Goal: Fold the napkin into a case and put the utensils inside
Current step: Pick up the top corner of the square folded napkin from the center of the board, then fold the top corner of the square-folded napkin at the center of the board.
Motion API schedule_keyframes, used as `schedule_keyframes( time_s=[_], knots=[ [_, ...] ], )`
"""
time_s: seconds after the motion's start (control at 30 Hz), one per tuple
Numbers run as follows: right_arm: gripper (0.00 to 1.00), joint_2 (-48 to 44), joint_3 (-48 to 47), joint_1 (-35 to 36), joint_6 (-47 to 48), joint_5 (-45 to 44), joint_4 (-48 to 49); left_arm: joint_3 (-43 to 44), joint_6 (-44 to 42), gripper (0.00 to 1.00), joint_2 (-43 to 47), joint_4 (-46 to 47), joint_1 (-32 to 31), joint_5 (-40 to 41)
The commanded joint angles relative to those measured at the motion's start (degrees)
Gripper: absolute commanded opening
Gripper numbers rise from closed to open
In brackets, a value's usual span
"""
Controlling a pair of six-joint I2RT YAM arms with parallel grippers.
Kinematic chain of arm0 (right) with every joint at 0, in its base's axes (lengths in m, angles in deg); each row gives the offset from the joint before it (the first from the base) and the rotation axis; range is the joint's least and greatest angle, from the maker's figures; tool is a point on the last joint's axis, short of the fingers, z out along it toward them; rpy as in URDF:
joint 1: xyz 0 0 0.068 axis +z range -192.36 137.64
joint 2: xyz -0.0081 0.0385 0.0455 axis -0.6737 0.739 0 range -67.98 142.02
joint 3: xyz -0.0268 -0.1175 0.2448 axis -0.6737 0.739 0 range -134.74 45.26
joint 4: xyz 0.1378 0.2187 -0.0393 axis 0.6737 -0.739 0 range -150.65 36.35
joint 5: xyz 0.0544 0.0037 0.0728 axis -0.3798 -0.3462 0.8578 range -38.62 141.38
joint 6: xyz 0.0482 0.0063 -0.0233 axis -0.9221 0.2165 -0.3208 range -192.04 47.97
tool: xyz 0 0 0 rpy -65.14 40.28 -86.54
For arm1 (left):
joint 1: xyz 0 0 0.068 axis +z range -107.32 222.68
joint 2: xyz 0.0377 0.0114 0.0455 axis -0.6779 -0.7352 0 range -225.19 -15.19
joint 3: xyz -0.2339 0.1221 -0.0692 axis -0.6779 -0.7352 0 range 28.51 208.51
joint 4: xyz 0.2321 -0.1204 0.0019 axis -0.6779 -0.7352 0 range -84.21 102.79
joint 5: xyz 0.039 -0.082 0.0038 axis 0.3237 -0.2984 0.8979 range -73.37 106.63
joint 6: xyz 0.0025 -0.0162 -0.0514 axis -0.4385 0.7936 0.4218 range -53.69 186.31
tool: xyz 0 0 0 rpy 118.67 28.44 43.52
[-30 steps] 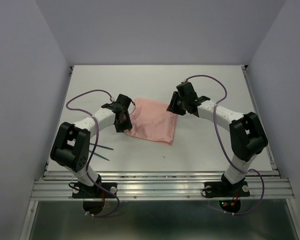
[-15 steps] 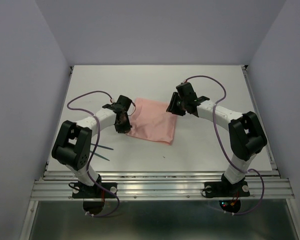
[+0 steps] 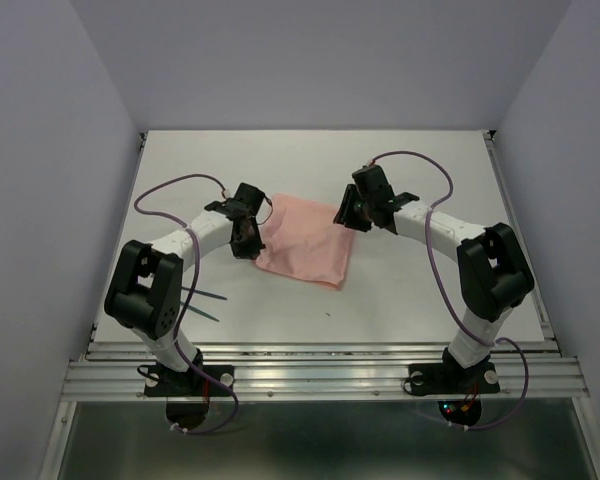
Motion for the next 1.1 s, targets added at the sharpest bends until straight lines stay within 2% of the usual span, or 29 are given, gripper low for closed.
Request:
schedule_keyframes(
  time_s=[0.0,0.13,0.17,0.27,0.43,0.6,0.7,0.83,1.07],
  knots=[
    [0.44,-2.15,0.93,-0.14,-0.88,-1.95,0.35,3.91,-0.78,0.0,2.96,-2.38,-0.36,-0.4],
    [0.45,-6.8,2.08,-0.67,-1.06,-3.53,0.26,5.49,-0.52,0.0,4.02,-2.03,-0.36,-2.59],
    [0.57,-7.34,2.34,-1.37,-0.89,-3.71,0.26,5.84,-0.6,0.0,3.93,-1.94,-0.36,-3.3],
    [0.7,-9.18,3.48,-4.09,-0.53,-4.33,-0.18,7.95,-1.04,0.0,3.06,-0.8,-0.88,-7.16],
    [0.8,-10.85,6.9,-11.46,0.6,-4.68,-1.15,17.15,-2.8,0.0,-1.94,-0.79,-3.78,-9.45],
    [0.9,-12.17,9.63,-15.17,1.84,-4.86,-2.29,27.18,-3.07,0.0,-8.19,-0.18,-6.33,-11.74],
    [0.92,-12.7,10.69,-15.88,2.02,-4.68,-2.73,36.13,-3.24,0.0,-13.02,-0.36,-8.0,-13.14],
    [0.93,-12.88,11.22,-16.4,1.84,-4.24,-2.91,43.43,-3.33,0.0,-18.73,-0.54,-9.76,-14.55],
    [0.93,-13.14,11.22,-16.4,2.37,-4.5,-3.7,51.54,-3.77,0.0,-28.49,-0.97,-11.7,-17.54]
  ],
)
